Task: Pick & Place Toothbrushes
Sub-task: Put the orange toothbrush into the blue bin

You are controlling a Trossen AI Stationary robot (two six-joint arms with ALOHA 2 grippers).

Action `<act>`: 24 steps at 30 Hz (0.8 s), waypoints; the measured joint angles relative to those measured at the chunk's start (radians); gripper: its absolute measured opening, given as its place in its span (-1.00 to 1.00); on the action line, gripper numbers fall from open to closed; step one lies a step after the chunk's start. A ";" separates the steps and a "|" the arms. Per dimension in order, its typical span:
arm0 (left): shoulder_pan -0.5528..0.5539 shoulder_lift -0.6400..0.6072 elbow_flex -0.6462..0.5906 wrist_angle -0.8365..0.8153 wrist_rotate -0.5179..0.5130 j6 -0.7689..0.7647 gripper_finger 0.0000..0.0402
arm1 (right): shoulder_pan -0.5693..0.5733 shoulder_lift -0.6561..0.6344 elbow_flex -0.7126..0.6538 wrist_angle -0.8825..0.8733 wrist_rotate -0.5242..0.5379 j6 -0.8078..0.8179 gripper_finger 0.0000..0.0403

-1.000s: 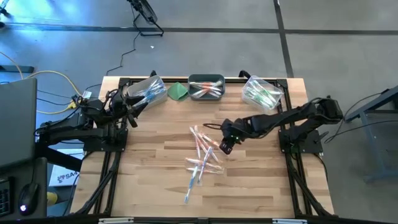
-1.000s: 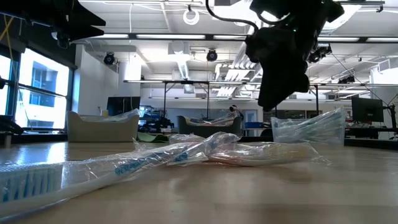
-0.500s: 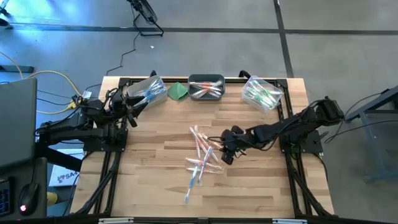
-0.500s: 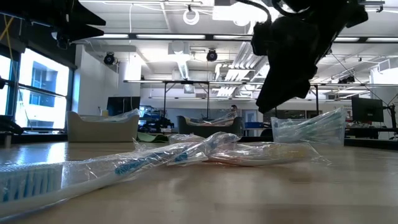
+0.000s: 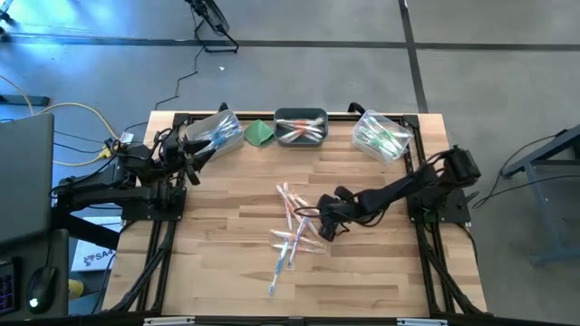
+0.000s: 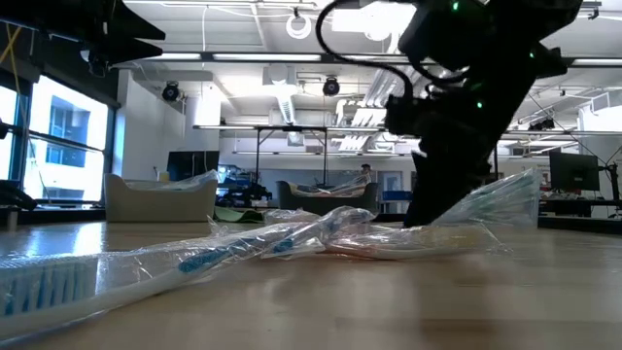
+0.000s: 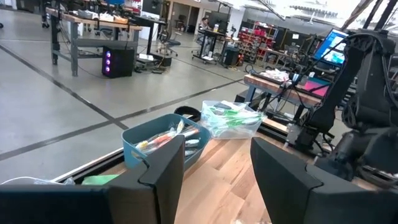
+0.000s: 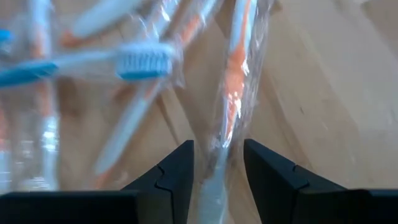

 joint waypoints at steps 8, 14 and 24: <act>0.000 0.000 0.000 -0.022 0.000 0.000 -0.11 | 0.000 0.047 0.002 0.006 0.017 0.017 -0.34; 0.000 0.000 0.000 -0.063 0.000 0.000 -0.11 | 0.000 0.049 0.002 0.007 0.015 -0.006 -0.39; 0.000 0.000 0.000 -0.074 0.000 0.000 -0.11 | -0.001 0.050 0.002 0.009 0.013 -0.006 -0.71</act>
